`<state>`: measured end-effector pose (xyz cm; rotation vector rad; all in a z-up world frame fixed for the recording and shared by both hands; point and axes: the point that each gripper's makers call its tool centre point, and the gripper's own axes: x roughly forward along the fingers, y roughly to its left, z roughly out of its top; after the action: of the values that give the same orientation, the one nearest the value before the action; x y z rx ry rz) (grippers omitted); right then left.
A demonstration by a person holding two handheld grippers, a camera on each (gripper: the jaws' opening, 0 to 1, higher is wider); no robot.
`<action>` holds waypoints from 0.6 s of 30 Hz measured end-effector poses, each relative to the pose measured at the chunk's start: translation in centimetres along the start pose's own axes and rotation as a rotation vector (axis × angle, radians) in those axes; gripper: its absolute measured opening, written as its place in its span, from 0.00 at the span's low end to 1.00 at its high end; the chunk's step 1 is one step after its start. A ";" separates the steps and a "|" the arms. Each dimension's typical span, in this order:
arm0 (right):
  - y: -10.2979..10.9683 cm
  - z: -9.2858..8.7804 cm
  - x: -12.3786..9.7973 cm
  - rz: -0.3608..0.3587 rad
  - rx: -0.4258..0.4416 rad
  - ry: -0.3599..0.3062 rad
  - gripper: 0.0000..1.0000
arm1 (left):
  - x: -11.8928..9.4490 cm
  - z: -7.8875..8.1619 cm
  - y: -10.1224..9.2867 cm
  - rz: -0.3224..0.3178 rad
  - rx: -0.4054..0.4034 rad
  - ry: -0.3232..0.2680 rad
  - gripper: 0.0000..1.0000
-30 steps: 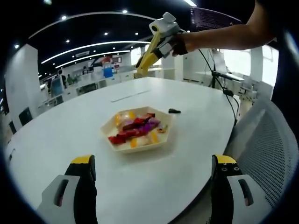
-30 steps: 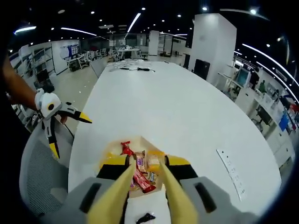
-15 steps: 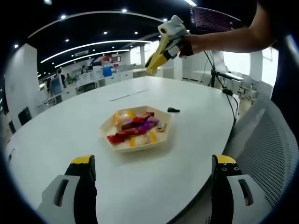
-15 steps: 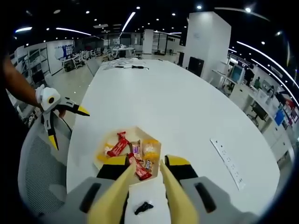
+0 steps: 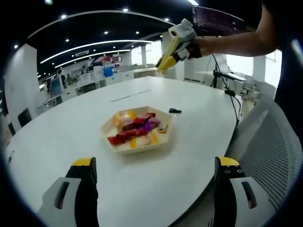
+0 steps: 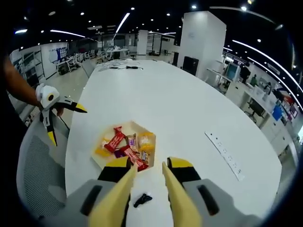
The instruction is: Place the target food into the container with the food tongs after gripping and lifting it, then release it inside without dropping or visibly crushing the food.
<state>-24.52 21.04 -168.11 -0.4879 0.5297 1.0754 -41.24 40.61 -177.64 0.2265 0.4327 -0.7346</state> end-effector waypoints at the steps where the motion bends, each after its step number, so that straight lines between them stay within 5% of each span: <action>1: 0.0 -0.2 -0.1 -0.004 0.002 0.001 0.30 | 0.0 0.0 0.0 0.000 0.000 0.001 0.99; 18: 0.1 -3.3 -1.2 -0.034 0.047 0.006 0.30 | 0.0 -0.1 -0.1 -0.007 -0.005 0.005 0.99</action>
<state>-25.63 18.23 -169.96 -0.4576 0.5489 1.0270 -41.33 40.56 -177.79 0.2222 0.4405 -0.7401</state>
